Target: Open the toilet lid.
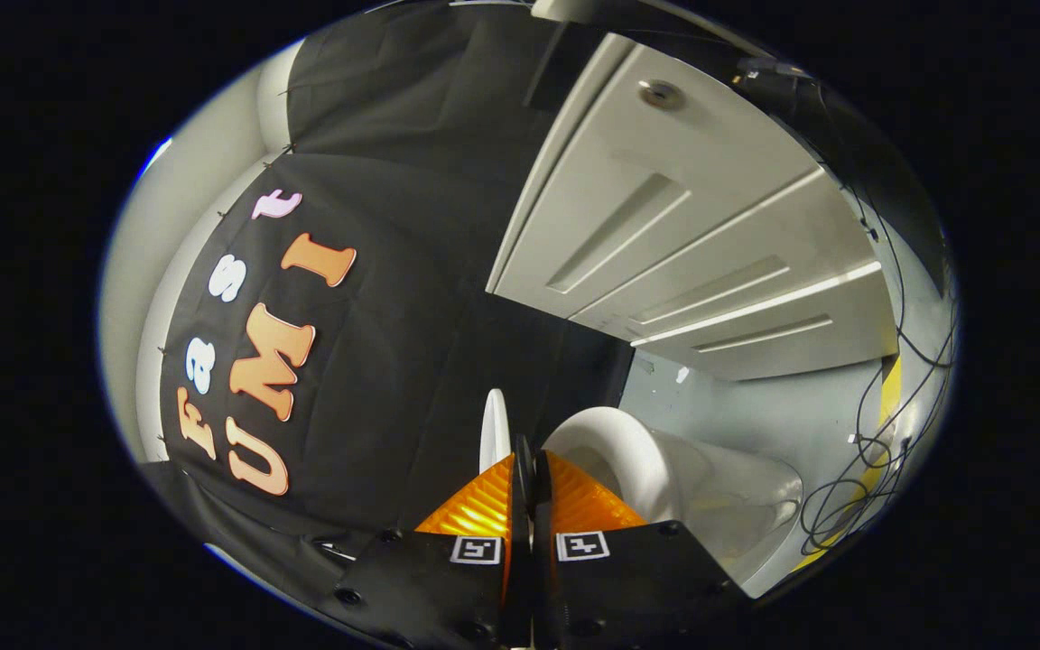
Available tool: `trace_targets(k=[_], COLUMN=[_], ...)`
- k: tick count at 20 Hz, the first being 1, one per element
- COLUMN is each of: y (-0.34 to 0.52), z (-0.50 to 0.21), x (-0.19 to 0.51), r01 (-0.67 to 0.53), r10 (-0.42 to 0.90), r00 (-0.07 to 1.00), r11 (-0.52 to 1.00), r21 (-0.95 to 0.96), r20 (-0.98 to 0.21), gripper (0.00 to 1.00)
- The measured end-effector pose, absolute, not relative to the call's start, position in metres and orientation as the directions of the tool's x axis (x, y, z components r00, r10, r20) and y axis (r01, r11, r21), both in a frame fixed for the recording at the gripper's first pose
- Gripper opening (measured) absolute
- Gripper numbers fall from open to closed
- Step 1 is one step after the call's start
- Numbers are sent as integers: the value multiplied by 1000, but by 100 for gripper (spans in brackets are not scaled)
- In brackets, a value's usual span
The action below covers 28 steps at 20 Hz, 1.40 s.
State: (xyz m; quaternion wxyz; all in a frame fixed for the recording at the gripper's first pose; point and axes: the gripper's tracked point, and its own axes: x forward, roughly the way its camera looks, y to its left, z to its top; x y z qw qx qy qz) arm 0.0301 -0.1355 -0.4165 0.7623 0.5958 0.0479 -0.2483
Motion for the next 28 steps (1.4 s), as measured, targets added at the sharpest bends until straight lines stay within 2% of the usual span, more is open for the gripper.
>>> trace_targets(k=[12,28], y=[-118,-72], z=[-318,-250], x=[74,102], r01=[408,425], r10=[-383,-355], r00=[883,894], r11=[345,475], r21=[845,771], r20=[-270,-274], gripper=[10,10])
